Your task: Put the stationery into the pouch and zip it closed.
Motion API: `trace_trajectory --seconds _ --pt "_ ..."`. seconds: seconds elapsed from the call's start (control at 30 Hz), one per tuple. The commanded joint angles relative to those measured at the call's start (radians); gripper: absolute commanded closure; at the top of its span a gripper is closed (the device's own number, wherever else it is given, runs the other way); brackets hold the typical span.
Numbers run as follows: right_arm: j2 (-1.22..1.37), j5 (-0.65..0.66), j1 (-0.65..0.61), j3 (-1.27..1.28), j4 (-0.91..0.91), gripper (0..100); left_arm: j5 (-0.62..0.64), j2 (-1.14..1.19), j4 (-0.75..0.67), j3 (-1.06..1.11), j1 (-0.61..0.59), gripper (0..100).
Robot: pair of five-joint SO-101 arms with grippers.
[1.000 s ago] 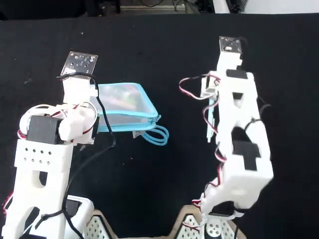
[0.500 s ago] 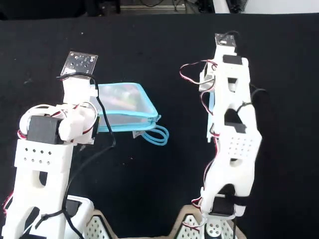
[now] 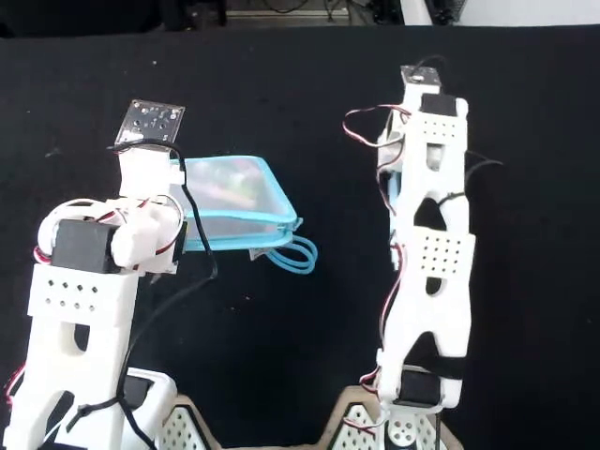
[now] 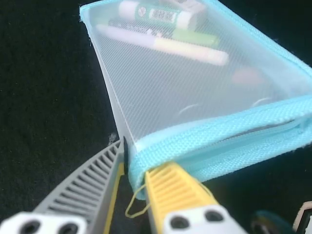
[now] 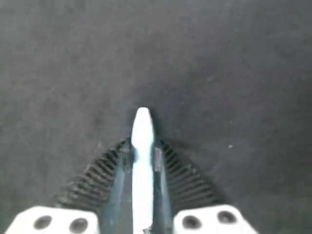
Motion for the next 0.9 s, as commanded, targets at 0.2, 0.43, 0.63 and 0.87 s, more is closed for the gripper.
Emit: trace_trajectory --seconds 0.2,0.43,0.63,0.87 --pt "-0.028 0.023 -0.038 -0.124 0.146 98.8 0.003 -0.005 0.005 -0.004 0.015 97" --pt "-0.231 0.023 -0.172 0.199 0.133 98.8 0.003 -0.005 0.005 -0.004 0.015 97" --pt "-0.447 0.025 -0.204 0.639 -0.083 98.8 0.003 -0.005 0.006 -0.004 0.015 97" --pt "-0.914 0.104 -0.204 1.434 -0.512 98.7 0.003 -0.005 0.005 -0.004 0.015 97"
